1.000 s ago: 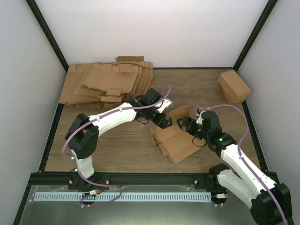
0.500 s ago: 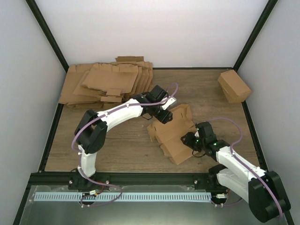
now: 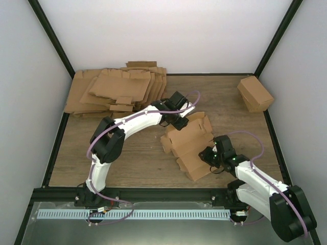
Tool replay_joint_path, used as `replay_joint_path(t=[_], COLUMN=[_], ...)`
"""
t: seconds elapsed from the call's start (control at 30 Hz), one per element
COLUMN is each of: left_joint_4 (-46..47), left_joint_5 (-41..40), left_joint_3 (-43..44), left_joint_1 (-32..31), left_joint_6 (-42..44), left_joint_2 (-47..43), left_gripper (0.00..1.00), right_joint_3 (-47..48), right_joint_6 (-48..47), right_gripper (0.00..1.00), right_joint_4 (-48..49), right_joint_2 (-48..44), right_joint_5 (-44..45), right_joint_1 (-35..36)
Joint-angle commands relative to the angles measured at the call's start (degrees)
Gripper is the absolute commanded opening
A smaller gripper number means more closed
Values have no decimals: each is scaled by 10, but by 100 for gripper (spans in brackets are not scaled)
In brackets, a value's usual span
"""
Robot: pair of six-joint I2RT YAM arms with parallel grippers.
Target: Fold the paper box
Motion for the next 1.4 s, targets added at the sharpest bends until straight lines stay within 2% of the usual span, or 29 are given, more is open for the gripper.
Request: replay_joint_path(t=[0.0, 0.17, 0.27, 0.5, 0.53, 0.73, 1.0, 1.2, 1.37], left_joint_4=[-3, -23, -23, -50, -54, -65, -30, 25, 37], left_joint_5=[7, 13, 14, 2, -3, -39, -39, -8, -9], left_joint_3=[30, 69, 79, 103, 103, 63, -85, -193, -241], left_joint_1=[-2, -1, -1, -1, -1, -2, -3, -2, -3], left_joint_6=[21, 22, 28, 35, 35, 34, -17, -68, -88], left_joint_2=[22, 58, 66, 77, 75, 24, -112, -218, -269], left_gripper=[44, 40, 35, 5, 4, 4, 4, 4, 4], right_joint_3=[-7, -7, -7, -2, -1, 16, 68, 115, 160], right_joint_6=[-3, -5, -4, -12, -17, -47, -119, -143, -167], right_gripper=[21, 16, 12, 12, 12, 18, 29, 32, 34], right_joint_4=[1, -3, -3, -6, -5, -5, -21, -34, -50], right_joint_2=[5, 18, 21, 14, 11, -28, -81, -65, -45], right_joint_5=[4, 4, 2, 2, -1, -16, -13, -4, -7], right_joint_1=[-3, -3, -3, -3, -3, -3, -3, -3, -3])
